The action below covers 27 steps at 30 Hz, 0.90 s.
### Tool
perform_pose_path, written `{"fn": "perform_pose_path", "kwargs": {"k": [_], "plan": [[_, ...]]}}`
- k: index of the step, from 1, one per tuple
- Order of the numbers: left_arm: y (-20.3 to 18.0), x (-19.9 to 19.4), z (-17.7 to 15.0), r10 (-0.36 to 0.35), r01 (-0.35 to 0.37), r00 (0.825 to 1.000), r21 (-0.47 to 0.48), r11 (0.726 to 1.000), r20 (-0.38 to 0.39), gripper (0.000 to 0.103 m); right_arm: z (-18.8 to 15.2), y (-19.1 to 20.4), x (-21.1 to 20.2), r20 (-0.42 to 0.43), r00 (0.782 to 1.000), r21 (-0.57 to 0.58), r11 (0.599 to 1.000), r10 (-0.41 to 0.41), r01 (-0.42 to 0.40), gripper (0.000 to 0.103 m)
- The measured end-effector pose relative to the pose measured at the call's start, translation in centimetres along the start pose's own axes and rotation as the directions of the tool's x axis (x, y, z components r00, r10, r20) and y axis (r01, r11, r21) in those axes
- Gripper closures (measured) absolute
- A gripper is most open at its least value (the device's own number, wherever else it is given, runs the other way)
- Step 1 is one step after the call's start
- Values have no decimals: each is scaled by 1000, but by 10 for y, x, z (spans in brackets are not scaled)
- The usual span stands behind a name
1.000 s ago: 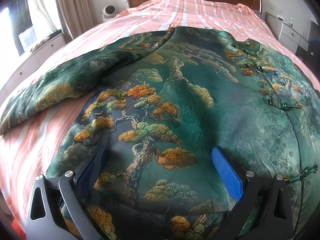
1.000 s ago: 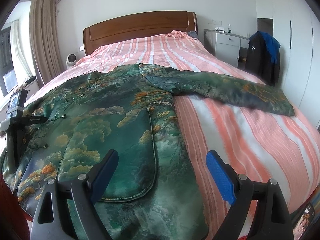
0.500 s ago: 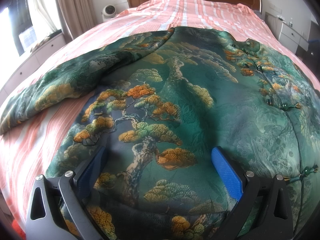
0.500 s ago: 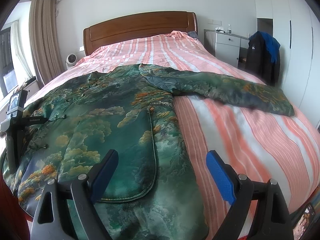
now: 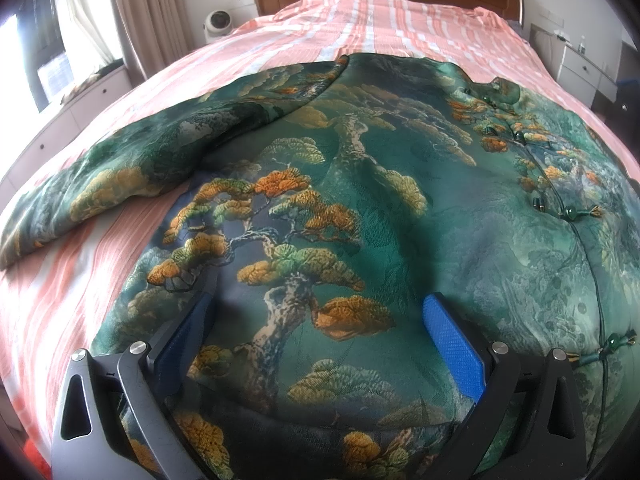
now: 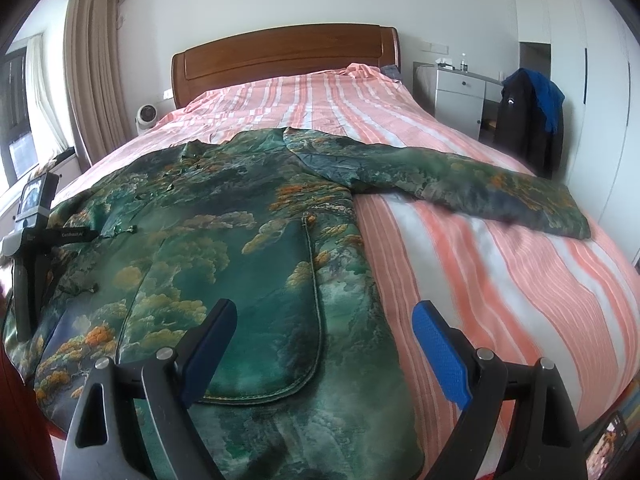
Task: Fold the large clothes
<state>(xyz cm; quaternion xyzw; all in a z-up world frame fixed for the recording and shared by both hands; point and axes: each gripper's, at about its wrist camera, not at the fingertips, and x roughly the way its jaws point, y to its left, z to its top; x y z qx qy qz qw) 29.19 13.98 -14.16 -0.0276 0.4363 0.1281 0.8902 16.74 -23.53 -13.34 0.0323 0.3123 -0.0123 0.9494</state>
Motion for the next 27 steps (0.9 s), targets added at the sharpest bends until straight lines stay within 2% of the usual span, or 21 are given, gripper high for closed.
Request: {"fn": "perform_pose_path", "kwargs": {"k": [24,27], "plan": [[-2,1,2,-1,1,1000,0,1000,-2,0,1,-6,-1,7,1000,25,1000,17,-17,14],[-1,2,4,-15,14,1000,-5,1000,-25,0,1,-6,-1,6,1000,27,999,18,-18,14]]}}
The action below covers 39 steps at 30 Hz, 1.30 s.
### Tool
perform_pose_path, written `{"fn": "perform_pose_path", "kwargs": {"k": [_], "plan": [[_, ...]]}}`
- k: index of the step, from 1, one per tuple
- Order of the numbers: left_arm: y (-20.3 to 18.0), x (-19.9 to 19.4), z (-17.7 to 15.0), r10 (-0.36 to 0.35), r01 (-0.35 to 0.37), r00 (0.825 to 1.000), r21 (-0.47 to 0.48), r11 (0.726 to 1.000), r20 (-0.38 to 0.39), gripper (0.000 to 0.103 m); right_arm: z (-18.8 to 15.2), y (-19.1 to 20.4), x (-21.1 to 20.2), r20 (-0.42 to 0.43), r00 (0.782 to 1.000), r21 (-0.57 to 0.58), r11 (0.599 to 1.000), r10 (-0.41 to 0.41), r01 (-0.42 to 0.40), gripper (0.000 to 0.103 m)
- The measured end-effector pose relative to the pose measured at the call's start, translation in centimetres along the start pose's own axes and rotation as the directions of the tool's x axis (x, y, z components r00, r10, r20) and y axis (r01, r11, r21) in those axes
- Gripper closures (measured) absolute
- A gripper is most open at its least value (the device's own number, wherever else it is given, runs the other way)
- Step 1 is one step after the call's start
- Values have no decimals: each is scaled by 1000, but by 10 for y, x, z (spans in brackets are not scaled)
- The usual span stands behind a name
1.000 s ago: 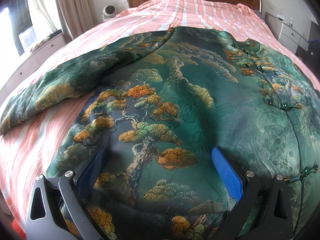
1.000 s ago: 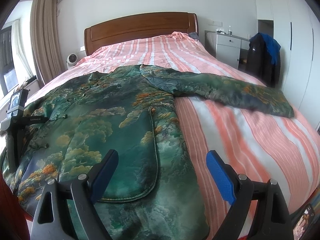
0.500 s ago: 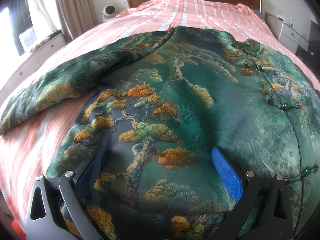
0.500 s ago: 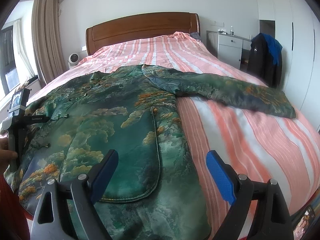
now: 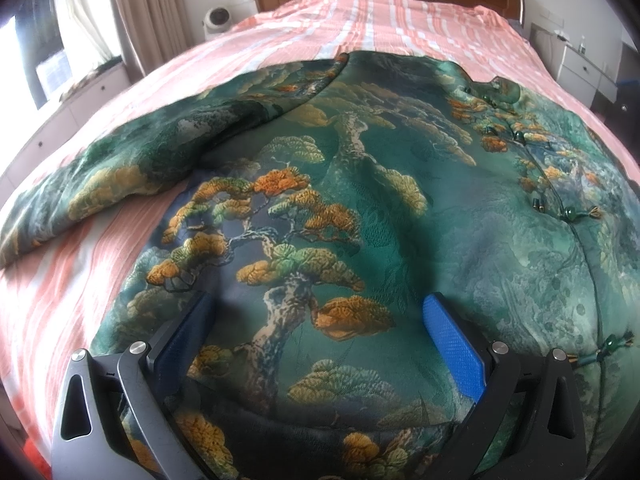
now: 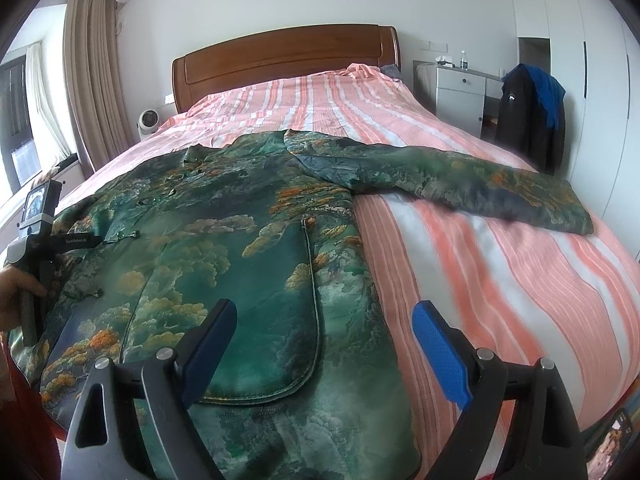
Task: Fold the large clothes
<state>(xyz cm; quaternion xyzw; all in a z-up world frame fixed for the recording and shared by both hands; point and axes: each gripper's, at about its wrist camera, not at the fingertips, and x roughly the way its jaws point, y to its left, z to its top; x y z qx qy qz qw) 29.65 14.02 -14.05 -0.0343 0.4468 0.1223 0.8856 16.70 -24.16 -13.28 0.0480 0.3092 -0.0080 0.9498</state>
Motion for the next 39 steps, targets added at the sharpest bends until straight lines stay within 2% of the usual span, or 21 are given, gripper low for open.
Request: {"fn": "perform_pose_path", "kwargs": {"k": [8,13,15,18,21,22,24,25,28,30,33,36,37,39], "plan": [[4,5,8,-61,63,993,9,998,-99,0,-1,-1,-1,5,1000,12,1000,2,-2,14],[0,-4,9,-44,56,986,68,996,-160,0,0,-4,-2,7,1000,27,1000,7,-8,14],[1,-14,8,-34,47,987,77,996,-160,0,0,-5,-3,11,1000,32,999,9,-9,14],[4,-46,2,-31,37,996,83,996,-81,0,1,-6,-5,16,1000,39,999,11,-11,14],[7,-96,-6,-52,45,997,104,994,65,0,1,-7,-5,16,1000,42,999,10,-11,14],[8,-119,-9,-61,46,990,112,993,129,0,0,-7,-5,15,1000,41,999,9,-10,14],[10,-148,-12,-72,50,976,111,993,206,0,1,-6,-4,12,1000,36,999,10,-11,14],[12,-168,-16,-83,58,962,101,993,260,0,1,-5,-4,11,1000,32,999,11,-11,14],[16,-198,-27,-115,93,933,81,992,342,0,1,1,-4,11,1000,9,1000,16,-16,14],[17,-205,-35,-137,116,924,79,990,356,0,0,5,-6,16,1000,-14,1000,19,-19,14],[20,-200,-48,-150,122,921,99,988,360,0,-1,12,-10,25,999,-47,999,23,-22,14],[21,-189,-66,-141,116,938,96,989,317,0,-2,15,-10,26,999,-61,998,25,-23,14],[22,-184,-70,-153,135,946,80,988,287,0,-2,15,-10,26,999,-62,998,22,-20,14],[26,-184,-74,-179,173,947,46,984,268,0,-1,14,-11,27,999,-58,998,17,-15,14]]}}
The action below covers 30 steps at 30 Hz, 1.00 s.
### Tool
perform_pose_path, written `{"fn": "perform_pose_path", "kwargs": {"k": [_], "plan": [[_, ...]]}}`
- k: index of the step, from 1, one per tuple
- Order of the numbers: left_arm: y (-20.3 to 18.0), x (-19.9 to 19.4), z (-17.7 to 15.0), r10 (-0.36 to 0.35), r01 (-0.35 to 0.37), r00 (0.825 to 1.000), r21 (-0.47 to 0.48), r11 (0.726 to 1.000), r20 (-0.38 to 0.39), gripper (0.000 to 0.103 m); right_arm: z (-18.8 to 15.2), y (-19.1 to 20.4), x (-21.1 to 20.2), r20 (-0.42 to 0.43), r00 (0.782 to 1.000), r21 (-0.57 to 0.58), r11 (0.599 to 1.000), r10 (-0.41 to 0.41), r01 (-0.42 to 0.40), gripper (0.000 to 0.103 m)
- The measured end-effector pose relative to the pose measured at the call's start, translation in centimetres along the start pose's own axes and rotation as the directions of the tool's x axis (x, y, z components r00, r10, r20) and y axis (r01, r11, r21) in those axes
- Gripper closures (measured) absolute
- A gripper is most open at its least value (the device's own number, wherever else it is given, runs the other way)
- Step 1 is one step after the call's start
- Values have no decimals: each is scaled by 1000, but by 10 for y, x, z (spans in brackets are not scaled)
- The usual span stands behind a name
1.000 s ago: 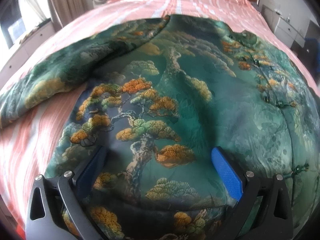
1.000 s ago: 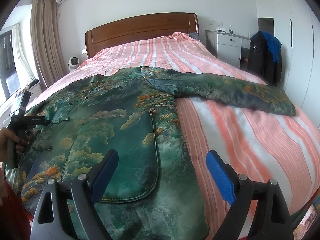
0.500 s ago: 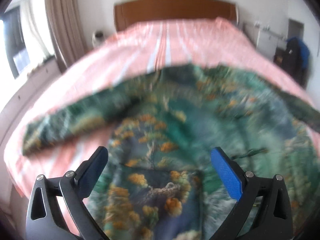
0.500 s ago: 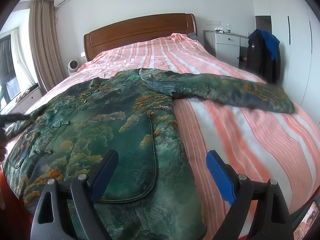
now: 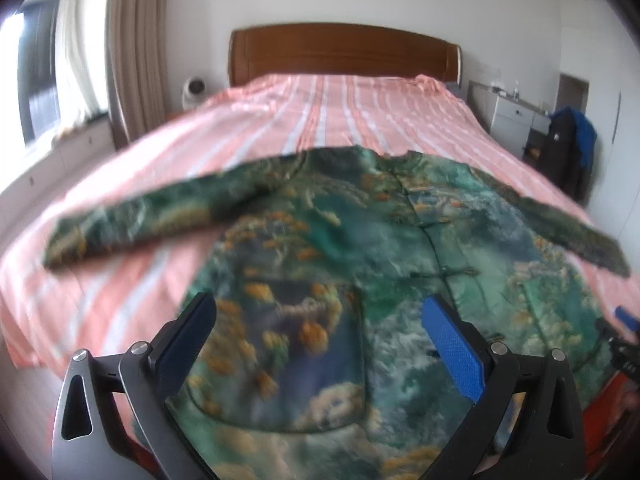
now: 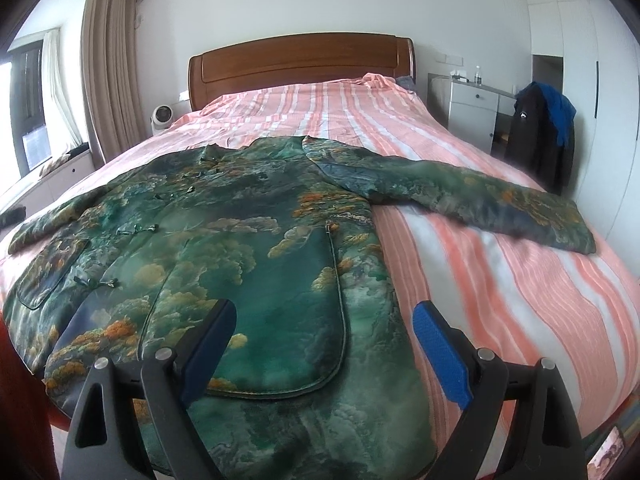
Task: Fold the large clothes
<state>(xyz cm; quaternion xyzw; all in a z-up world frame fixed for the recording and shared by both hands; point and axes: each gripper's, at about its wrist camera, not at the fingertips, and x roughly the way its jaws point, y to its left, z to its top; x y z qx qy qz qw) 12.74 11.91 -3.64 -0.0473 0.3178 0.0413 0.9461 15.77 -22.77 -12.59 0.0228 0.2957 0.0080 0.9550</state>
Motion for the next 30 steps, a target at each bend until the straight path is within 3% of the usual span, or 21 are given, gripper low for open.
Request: {"fn": "perform_pose_path", "kwargs": {"k": [3,7,11,13,15,19,22,24,26,28,30], "plan": [[7,-7,5,-21,22,1000,-52,998,21,0,1,-7,-4,-3,1000,39,999,4,-4,14],[16,-18,5,4,-1,998,-42,999,64,0,9,-28,6,-56,997,125,991,49,-42,14],[22,-21,-4,38,-37,997,-11,999,71,0,35,-84,15,-56,996,269,962,68,-51,14],[26,-21,-9,56,-55,996,-18,998,71,0,48,-135,21,-40,998,388,921,44,-25,14],[32,-20,-13,67,-65,996,-42,997,64,0,49,-190,33,-52,998,535,845,23,8,14],[36,-14,-13,82,-78,995,-76,994,52,0,18,-290,56,-63,998,806,589,-8,56,17],[30,-7,-14,100,-98,994,-53,994,38,0,0,-330,65,-12,999,899,436,-50,33,22],[26,-2,-16,105,-104,994,-42,994,25,0,2,-343,73,21,998,916,400,-62,6,24],[24,5,-19,111,-110,994,-37,993,9,0,10,-351,86,29,998,915,402,-58,-3,36],[24,9,-22,118,-118,993,-34,992,-6,0,15,-358,99,-15,997,911,410,-70,43,75],[25,9,-23,120,-121,993,-38,992,-7,0,20,-359,104,-67,992,903,417,-106,105,82]]}}
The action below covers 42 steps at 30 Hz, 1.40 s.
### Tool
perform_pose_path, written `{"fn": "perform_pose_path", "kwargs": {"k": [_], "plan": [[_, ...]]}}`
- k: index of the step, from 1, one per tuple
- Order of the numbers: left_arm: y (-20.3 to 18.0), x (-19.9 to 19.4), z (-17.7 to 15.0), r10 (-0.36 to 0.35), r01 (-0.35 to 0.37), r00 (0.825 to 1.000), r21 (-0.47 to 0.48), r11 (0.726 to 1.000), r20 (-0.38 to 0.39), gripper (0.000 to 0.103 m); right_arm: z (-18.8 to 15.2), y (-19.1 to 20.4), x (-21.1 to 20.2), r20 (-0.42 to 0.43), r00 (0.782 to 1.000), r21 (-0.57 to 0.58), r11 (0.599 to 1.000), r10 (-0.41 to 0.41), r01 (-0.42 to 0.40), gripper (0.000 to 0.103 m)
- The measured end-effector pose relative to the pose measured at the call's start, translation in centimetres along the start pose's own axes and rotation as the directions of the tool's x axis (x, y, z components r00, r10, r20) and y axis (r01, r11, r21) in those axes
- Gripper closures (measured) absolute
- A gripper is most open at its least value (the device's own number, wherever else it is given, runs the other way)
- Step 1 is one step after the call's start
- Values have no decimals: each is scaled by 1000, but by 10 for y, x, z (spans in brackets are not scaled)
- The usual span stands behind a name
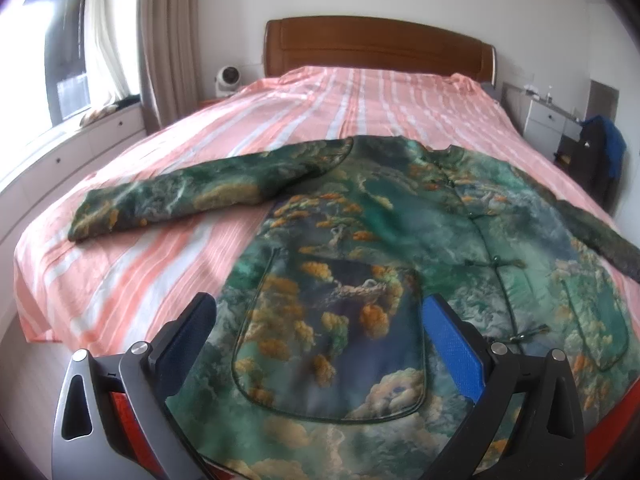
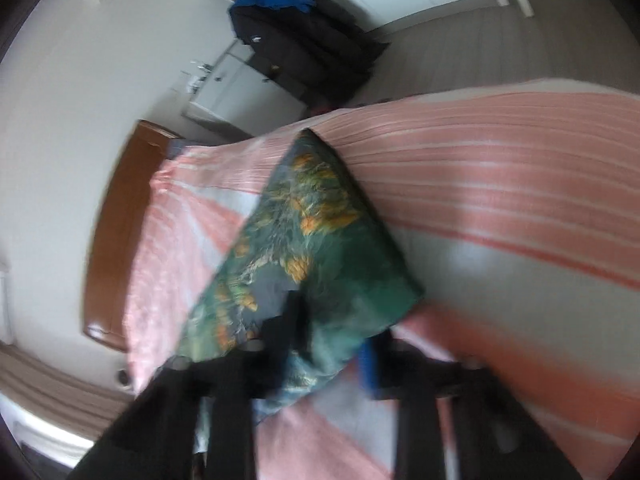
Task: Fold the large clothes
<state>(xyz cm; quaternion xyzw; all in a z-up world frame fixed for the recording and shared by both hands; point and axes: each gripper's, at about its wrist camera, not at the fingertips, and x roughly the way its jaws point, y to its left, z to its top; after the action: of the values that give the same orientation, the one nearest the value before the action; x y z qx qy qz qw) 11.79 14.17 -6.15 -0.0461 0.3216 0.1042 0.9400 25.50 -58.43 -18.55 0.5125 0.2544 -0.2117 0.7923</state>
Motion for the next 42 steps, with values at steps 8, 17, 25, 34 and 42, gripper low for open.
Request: {"fn": "perform_pose_path", "kwargs": {"k": [8,17,25,34,42], "plan": [[13,11,-4,-8,8,1000,-35,999,0,0,-60,204,-59,-51,961,-486,834,270,-260,87],[29,8,-11,29,-28,998,-25,999,47,0,-295,396,-36,-383,851,-715,468,359,-520,87],[28,10,-13,18,-18,999,-3,1000,47,0,-432,362,44,-549,827,-654,553,122,-516,30],[18,9,-13,-52,51,998,12,999,40,0,-446,272,-51,-491,871,-840,249,29,-482,24],[6,13,-18,-62,62,998,36,997,8,0,-436,172,-141,-348,936,-907,235,49,-349,18]]}}
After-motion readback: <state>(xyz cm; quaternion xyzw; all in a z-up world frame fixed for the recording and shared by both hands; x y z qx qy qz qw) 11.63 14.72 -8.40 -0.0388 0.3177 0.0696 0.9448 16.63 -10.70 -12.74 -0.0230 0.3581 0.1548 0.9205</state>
